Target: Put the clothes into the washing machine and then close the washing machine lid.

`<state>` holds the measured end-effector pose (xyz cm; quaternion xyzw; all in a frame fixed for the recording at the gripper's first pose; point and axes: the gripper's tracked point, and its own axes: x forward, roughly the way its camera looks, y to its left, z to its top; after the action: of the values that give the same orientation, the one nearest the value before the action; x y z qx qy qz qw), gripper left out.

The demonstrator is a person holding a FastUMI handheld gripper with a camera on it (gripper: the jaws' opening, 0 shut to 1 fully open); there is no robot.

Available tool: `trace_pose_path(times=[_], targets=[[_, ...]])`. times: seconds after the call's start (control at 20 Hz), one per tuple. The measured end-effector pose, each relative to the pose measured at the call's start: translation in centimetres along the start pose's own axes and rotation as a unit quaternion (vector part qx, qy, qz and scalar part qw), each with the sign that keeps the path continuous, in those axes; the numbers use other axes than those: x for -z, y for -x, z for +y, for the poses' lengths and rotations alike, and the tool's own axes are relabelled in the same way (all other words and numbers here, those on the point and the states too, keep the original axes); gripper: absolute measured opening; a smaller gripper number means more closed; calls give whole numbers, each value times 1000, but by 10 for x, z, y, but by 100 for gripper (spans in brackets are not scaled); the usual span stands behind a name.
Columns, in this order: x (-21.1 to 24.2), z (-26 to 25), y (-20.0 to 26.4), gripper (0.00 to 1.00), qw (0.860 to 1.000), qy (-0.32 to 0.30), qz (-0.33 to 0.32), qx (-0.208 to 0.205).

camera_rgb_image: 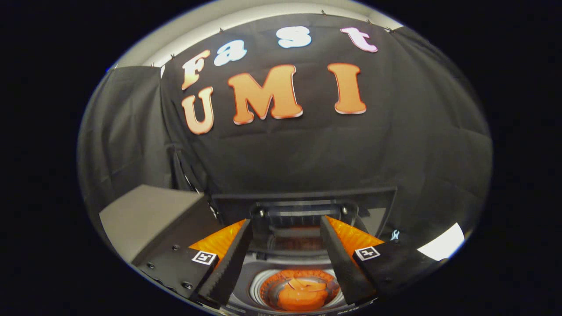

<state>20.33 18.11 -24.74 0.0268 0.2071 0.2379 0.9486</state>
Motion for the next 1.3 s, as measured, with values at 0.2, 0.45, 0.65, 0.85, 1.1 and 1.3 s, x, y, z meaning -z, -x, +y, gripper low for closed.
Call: trace_pose_path(times=[0.2, 0.45, 0.65, 0.85, 1.1, 1.3], targets=[[-37, -1, -30, 99, 1000, 5, -23, -1], [-59, -9, -83, 99, 1000, 9, -21, 8], [-51, -22, -123, 98, 1000, 20, 1, 21], [-22, -30, -162, 99, 998, 18, 46, 27], [12, -41, -191, 99, 995, -1, 93, 47], [13, -43, -186, 99, 995, 15, 83, 54]])
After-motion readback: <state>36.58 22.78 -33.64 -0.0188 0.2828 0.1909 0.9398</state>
